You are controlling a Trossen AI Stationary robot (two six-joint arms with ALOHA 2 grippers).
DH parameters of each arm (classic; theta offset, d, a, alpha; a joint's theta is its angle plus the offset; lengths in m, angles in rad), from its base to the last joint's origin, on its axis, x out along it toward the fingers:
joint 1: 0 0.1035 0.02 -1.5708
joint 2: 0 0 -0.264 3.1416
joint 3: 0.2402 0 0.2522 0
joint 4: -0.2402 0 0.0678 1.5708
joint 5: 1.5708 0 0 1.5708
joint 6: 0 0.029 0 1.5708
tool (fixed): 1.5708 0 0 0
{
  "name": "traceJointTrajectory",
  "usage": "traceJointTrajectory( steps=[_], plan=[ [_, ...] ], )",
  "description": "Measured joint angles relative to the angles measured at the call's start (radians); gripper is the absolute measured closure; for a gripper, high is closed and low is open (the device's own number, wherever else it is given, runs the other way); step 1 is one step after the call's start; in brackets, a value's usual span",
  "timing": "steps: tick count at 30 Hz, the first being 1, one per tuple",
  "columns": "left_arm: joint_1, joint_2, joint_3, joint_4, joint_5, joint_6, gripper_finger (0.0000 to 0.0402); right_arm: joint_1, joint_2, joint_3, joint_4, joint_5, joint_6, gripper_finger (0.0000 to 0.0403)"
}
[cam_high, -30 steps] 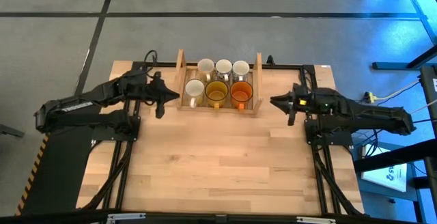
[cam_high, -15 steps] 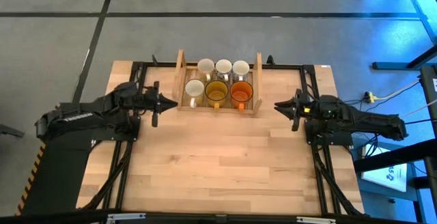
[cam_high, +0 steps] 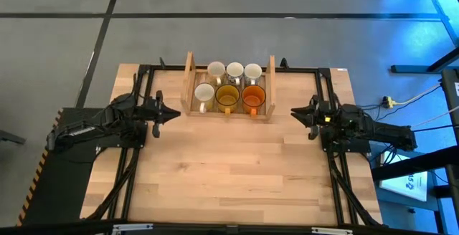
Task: Place coffee mugs
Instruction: Return to Home Position
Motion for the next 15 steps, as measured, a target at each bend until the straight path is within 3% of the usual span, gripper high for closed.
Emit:
traceJointTrajectory(
  steps=[7,10,15],
  plan=[
    [0.000,-0.149,-0.097,0.000,-0.024,-0.054,0.0381,0.000,0.001,-0.055,0.069,-0.001,0.004,0.0331],
    [0.000,-0.149,-0.120,0.005,-0.023,-0.057,0.0381,0.000,-0.001,-0.106,0.144,-0.002,0.034,0.0331],
    [0.000,-0.149,-0.136,0.018,-0.035,-0.054,0.0381,0.000,0.003,-0.107,0.115,-0.002,0.032,0.0331]
  ],
)
